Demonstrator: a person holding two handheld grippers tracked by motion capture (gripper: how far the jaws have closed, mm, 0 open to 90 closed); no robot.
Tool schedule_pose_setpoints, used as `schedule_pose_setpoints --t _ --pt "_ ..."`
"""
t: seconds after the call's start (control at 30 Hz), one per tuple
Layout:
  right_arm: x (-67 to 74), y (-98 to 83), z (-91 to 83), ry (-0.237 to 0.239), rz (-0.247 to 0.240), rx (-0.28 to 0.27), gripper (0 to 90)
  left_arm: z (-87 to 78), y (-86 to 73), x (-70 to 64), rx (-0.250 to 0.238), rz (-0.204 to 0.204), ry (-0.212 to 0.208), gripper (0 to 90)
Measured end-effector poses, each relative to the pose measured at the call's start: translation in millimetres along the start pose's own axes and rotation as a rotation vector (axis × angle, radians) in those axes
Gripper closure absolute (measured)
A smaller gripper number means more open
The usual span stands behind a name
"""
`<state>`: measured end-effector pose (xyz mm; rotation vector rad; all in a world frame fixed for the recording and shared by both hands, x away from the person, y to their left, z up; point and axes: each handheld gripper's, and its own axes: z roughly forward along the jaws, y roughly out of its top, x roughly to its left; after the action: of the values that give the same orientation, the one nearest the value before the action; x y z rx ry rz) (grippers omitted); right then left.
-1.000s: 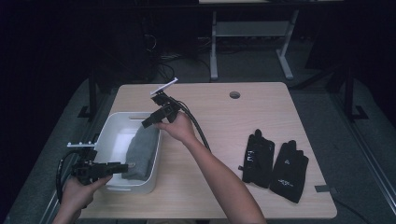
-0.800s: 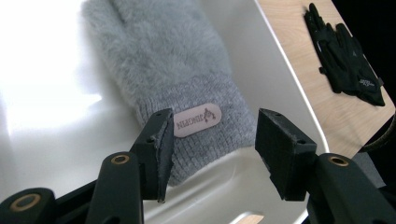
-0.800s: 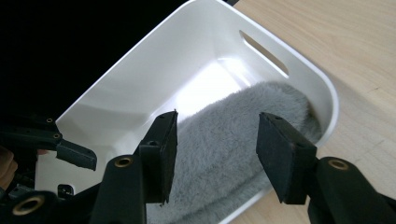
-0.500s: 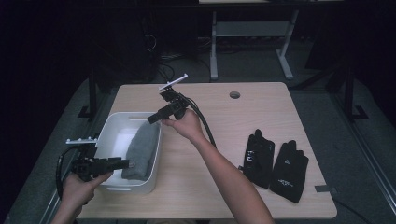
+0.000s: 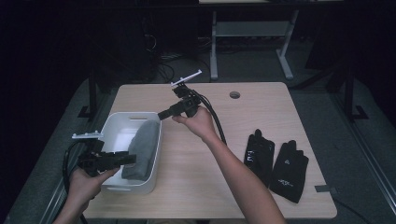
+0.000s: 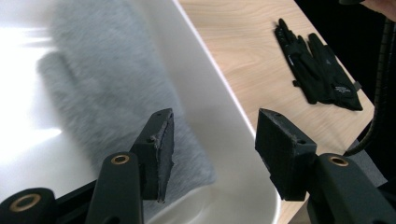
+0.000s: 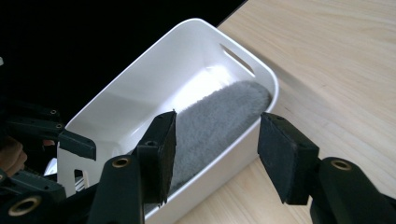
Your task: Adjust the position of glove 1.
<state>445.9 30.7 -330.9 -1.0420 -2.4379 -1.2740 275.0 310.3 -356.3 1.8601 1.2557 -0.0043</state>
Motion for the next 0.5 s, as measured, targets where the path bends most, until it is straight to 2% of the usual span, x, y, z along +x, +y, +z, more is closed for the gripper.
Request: schedule_pose_setpoints --t 0.5 --pt "-14.8 -18.5 -32.7 -0.031 0.029 -0.031 45.1 19.6 17.8 -31.7 -0.001 0.057 -0.058 44.4"
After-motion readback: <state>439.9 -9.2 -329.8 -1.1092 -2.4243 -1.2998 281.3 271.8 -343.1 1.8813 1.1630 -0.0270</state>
